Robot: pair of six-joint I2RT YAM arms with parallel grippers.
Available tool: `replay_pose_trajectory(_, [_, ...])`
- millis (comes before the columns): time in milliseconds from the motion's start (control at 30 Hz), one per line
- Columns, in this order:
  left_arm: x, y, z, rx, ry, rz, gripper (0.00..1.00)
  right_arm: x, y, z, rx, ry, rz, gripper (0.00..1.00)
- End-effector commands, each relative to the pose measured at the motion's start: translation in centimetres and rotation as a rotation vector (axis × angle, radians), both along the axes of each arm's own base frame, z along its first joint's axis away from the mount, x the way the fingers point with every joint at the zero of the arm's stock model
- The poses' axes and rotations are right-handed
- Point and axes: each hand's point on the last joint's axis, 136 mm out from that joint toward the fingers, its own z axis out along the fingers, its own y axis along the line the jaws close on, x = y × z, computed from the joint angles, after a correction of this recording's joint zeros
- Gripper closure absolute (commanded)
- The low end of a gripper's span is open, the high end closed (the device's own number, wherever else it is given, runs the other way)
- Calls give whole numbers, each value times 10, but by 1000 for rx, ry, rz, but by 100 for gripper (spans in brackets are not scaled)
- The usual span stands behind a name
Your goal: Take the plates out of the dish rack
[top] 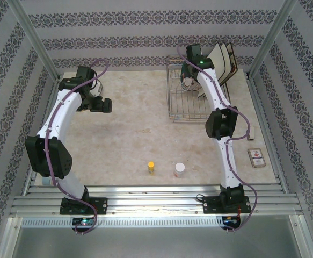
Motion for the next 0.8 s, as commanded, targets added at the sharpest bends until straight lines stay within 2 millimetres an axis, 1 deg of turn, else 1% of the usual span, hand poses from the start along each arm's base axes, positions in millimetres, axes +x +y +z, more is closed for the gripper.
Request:
replay_pose_trajectory(0, [-4, 3, -2, 30, 17, -9, 0, 1, 11, 9, -3, -28, 2, 91])
replay_pose_trajectory(133, [-3, 2, -3, 30, 20, -9, 0, 0, 9, 20, -2, -49, -17, 100])
replay_pose_trajectory(233, [-4, 3, 0, 31, 15, -6, 0, -4, 9, 34, -3, -69, -23, 100])
replay_pose_trajectory(333, [-7, 3, 2, 32, 14, -10, 0, -10, 12, 54, -4, -93, -18, 100])
replay_pose_trajectory(433, [-7, 3, 4, 34, 5, -26, 0, -20, 14, 77, -14, -115, -10, 100])
replay_pose_trajectory(567, [-8, 3, 5, 38, 7, -39, 0, -34, 17, 100, -35, -127, 1, 100])
replay_pose_trajectory(767, [-6, 3, 10, 38, -22, -41, 0, -58, 8, 132, -74, -154, -31, 100])
